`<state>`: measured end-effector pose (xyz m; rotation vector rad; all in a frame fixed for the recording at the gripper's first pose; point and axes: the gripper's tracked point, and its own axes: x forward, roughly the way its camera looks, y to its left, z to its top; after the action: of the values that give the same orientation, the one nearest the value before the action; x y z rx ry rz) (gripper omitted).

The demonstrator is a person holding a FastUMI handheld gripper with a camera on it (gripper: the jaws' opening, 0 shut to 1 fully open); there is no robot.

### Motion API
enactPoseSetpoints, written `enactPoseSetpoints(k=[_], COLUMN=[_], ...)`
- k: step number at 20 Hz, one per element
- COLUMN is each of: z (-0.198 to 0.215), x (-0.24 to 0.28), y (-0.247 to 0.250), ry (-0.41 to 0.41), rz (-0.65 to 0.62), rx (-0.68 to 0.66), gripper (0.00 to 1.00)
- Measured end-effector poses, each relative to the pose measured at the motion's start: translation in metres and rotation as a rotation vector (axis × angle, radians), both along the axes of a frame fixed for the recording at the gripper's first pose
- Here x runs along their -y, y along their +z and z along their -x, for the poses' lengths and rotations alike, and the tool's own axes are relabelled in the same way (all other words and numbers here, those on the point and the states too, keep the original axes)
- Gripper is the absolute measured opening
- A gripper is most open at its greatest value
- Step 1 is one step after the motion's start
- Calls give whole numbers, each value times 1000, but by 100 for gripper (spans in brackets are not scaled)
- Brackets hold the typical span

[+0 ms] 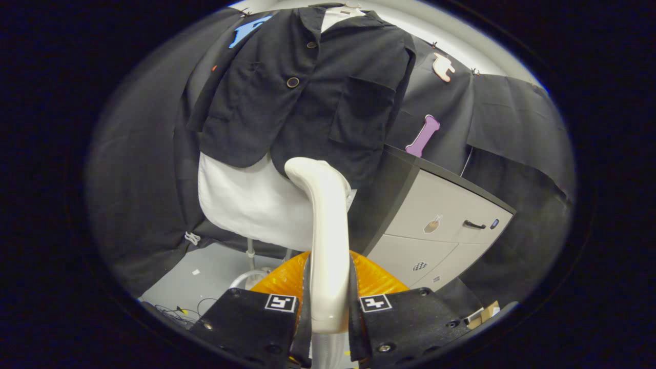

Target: Iron the clothes twice with a garment steamer, once on the left side and once on the right side.

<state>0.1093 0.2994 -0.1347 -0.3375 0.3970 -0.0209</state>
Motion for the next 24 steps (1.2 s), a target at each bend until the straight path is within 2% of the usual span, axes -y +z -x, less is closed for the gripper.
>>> enactPoseSetpoints(k=[5,12,18,24], z=[18,20,3,-32], x=[-8,-49,-102,-150], y=[50,187,304,368], ry=[21,107,230,296], rz=[-47,-151,-163,-183], rx=[110,317,553,671], gripper=[32,32,32,32])
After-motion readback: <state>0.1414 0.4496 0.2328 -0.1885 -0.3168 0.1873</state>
